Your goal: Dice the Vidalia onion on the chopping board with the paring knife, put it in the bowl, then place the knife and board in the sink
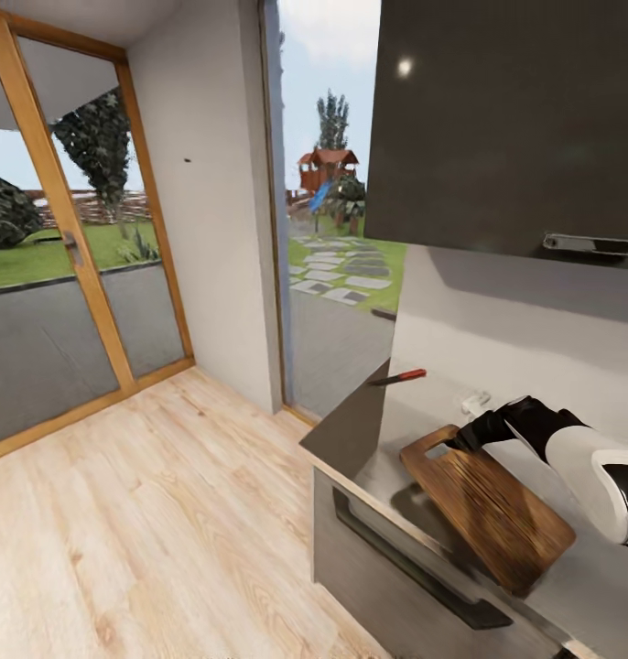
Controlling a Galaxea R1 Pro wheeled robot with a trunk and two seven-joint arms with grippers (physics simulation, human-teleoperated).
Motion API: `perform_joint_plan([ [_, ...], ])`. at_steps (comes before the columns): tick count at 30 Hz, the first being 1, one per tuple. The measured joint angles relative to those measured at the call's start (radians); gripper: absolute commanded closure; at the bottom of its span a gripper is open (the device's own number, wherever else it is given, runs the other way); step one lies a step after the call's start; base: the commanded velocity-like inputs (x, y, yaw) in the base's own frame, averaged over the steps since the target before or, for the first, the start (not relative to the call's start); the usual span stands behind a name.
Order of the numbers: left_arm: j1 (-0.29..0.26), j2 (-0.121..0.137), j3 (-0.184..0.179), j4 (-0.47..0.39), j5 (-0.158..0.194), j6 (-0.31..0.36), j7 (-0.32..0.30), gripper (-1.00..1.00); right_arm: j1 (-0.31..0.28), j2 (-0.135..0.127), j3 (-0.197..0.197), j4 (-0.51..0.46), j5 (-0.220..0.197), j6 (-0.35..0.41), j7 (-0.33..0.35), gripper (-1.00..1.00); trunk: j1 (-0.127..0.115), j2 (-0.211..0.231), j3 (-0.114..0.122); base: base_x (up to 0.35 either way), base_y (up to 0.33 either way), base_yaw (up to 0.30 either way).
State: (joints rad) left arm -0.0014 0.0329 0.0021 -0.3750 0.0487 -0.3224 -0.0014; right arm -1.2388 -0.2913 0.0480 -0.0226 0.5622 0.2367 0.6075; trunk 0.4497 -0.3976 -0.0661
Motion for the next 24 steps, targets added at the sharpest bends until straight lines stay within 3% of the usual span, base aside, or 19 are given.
perform_joint_plan([
  [24, 0.000, -0.001, 0.000, 0.009, 0.000, -0.001, 0.000, -1.00, 0.000, -0.003, -0.002, 0.001, -0.001, 0.000, 0.000, 1.00, 0.000, 0.000, 0.029, -0.028, 0.122, -0.206],
])
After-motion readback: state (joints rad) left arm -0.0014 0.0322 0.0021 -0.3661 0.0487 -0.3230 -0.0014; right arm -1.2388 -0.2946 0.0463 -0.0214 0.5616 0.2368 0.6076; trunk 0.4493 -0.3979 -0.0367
